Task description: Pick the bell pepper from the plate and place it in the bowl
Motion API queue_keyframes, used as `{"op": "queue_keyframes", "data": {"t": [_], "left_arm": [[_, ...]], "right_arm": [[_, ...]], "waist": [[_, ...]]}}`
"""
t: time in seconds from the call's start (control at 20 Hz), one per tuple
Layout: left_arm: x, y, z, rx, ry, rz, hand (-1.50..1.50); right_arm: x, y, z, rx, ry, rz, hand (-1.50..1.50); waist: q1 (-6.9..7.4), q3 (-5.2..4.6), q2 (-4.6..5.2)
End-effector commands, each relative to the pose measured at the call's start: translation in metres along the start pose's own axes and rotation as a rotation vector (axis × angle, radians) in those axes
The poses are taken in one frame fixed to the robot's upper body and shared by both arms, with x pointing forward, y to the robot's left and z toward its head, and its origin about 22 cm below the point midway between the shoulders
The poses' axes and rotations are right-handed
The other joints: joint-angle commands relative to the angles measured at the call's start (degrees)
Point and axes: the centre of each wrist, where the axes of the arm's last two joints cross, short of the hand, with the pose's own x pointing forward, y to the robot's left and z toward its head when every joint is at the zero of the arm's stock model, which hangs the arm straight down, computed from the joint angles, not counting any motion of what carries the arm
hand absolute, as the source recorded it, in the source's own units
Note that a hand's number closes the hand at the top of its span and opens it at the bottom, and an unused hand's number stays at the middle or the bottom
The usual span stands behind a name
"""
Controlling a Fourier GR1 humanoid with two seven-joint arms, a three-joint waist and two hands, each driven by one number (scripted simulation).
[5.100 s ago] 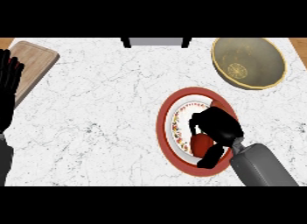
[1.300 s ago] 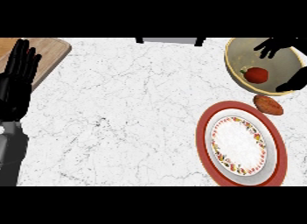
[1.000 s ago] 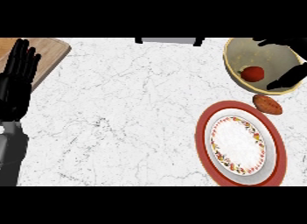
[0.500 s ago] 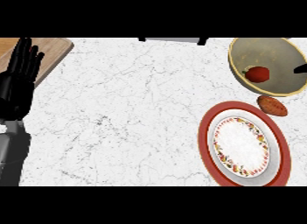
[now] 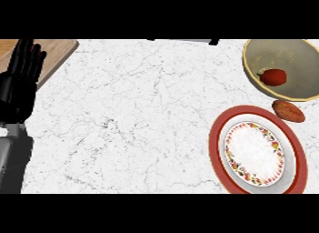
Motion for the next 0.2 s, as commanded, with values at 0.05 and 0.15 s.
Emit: {"op": "queue_keyframes", "data": {"t": [0.05, 0.15], "left_arm": [[0.002, 0.002, -0.001, 0.000, -0.011, 0.001, 0.00], [0.002, 0.002, -0.001, -0.006, -0.007, 0.003, 0.00]], "right_arm": [[0.000, -0.023, 0.021, 0.023, -0.031, -0.067, -1.50], [0.005, -0.028, 0.022, 0.023, -0.042, -0.073, -1.50]], "waist": [[0.31, 0.22, 0.52], [0.46, 0.23, 0.51]]}}
